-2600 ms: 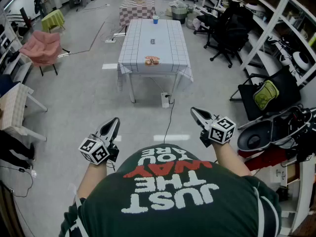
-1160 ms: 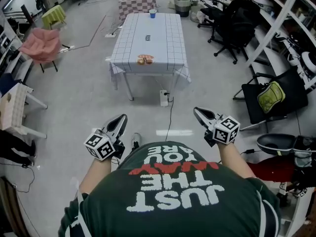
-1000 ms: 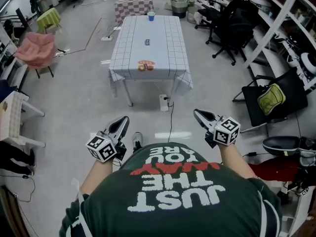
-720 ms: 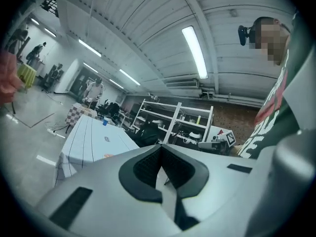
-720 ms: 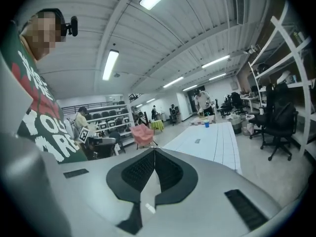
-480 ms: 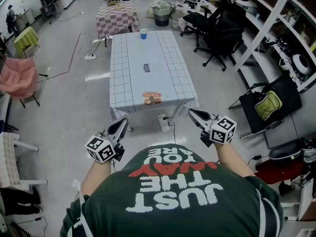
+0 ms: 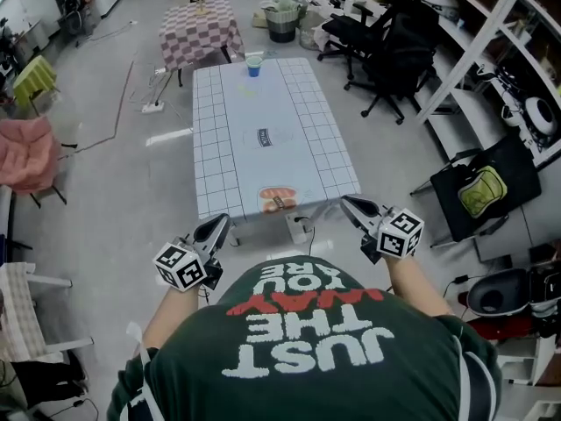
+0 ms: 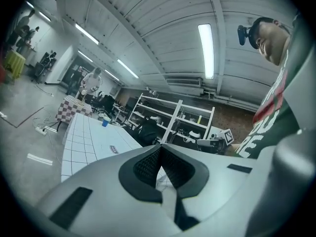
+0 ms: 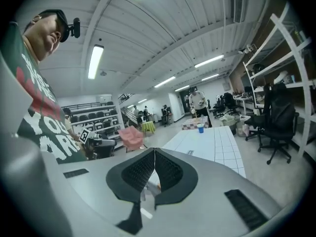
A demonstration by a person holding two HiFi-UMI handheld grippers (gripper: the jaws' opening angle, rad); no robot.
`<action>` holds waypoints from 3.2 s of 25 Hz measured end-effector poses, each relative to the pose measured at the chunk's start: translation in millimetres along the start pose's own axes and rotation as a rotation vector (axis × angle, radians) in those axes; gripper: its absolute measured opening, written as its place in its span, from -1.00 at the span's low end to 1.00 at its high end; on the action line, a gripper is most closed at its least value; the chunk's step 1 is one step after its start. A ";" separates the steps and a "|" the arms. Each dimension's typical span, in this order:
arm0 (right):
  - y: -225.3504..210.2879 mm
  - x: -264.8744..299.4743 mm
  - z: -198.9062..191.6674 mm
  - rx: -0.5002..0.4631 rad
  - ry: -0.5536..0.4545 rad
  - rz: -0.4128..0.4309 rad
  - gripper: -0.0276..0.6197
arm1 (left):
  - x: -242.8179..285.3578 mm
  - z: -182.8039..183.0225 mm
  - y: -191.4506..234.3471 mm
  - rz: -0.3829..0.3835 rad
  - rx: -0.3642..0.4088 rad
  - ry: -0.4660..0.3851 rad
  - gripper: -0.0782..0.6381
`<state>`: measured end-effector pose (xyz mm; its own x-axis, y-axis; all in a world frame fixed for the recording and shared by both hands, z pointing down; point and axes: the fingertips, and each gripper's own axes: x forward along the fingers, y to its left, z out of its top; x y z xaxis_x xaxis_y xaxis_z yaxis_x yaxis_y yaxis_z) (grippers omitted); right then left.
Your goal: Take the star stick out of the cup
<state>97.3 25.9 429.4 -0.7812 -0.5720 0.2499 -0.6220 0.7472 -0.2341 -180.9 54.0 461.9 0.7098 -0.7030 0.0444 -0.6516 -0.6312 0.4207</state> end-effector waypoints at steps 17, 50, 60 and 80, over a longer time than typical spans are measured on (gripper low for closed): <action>-252.1 117.3 79.7 0.011 0.011 0.357 -0.82 | 234.7 69.1 106.0 0.343 0.042 0.005 -0.76; -395.2 388.7 99.6 -0.101 0.030 0.200 -0.81 | 505.2 135.4 404.5 0.191 0.715 0.404 -0.61; -429.3 439.0 68.9 -0.042 0.050 0.197 -0.81 | 588.7 94.9 469.5 0.154 0.836 0.506 -0.58; -437.7 450.0 47.3 0.007 0.061 0.206 -0.81 | 623.9 75.0 482.4 0.166 0.953 0.508 -0.64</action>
<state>15.4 -574.5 599.9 -0.8874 -0.3856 0.2528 -0.4500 0.8439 -0.2922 -72.5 -713.7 624.6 0.4786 -0.7237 0.4971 -0.5340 -0.6894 -0.4895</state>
